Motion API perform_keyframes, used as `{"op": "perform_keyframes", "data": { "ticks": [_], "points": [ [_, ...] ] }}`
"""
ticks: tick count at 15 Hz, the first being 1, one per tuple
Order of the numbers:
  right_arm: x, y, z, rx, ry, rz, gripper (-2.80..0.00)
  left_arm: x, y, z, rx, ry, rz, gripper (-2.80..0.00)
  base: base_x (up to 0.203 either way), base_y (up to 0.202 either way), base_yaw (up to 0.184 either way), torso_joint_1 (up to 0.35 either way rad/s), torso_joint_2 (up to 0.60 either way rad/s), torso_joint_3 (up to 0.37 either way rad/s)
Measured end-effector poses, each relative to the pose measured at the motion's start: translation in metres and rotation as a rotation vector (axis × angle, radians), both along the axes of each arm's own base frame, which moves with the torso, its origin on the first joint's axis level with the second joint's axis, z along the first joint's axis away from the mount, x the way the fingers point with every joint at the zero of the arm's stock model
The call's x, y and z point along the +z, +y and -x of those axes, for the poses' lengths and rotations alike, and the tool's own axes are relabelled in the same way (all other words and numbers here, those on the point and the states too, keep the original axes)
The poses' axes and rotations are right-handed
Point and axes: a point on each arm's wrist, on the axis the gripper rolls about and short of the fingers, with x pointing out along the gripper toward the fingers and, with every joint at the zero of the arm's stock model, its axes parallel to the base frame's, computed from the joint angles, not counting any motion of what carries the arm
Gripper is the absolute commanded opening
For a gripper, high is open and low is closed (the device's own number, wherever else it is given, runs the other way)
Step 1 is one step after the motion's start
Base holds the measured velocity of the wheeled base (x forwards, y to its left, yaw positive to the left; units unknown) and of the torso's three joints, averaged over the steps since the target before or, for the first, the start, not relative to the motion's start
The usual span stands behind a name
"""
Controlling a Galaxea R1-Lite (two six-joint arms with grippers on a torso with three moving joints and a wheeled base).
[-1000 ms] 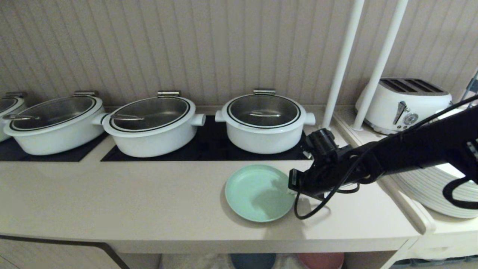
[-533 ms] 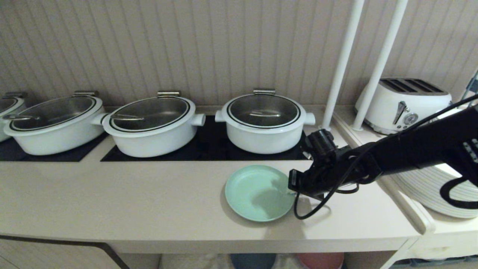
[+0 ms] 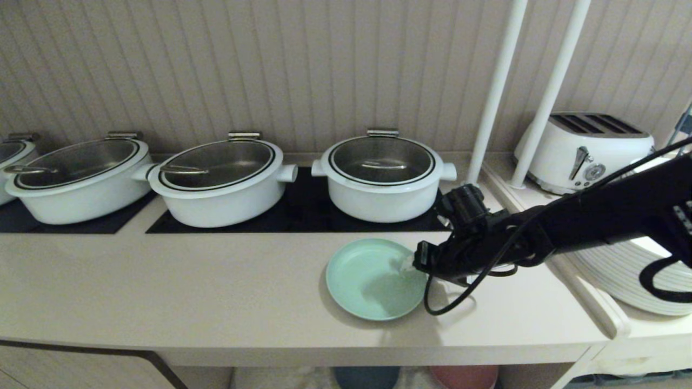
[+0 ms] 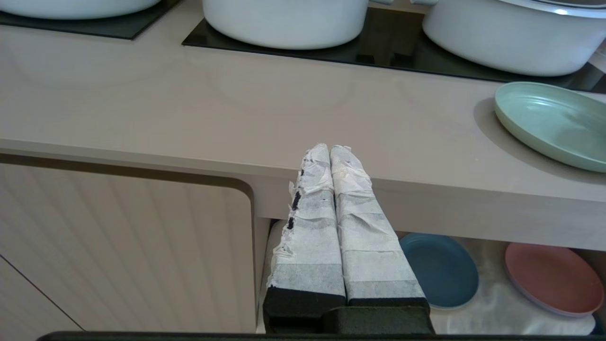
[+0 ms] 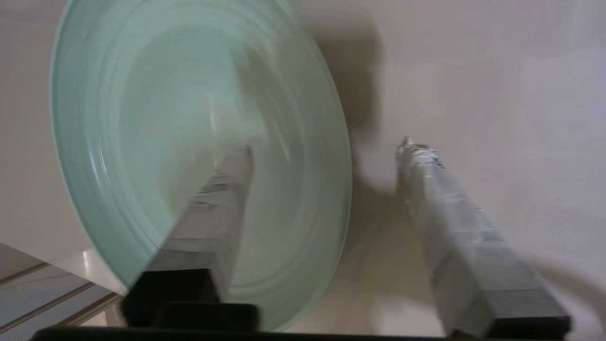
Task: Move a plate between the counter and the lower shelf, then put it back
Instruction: Put the plate
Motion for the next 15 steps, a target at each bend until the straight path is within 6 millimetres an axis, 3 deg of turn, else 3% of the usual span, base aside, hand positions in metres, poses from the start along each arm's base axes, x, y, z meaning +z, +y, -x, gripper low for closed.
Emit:
{"op": "perform_keyframes", "data": {
  "ticks": [6,12,13,15],
  "points": [
    [0.019,-0.008,0.013,0.001,-0.03,-0.011,0.0,0.0,0.0,0.0,0.0,0.0,0.0,-2.8,0.0,0.0,0.0,0.0,0.0,0.0],
    [0.049,-0.028,0.051,0.024,-0.086,-0.012,0.0,0.0,0.0,0.0,0.0,0.0,0.0,-2.8,0.0,0.0,0.0,0.0,0.0,0.0],
    [0.054,-0.031,0.057,0.023,-0.094,-0.011,-2.8,0.0,0.0,0.0,0.0,0.0,0.0,-2.8,0.0,0.0,0.0,0.0,0.0,0.0],
    [0.06,-0.038,0.069,0.011,-0.111,-0.003,-2.8,0.0,0.0,0.0,0.0,0.0,0.0,-2.8,0.0,0.0,0.0,0.0,0.0,0.0]
  ]
}}
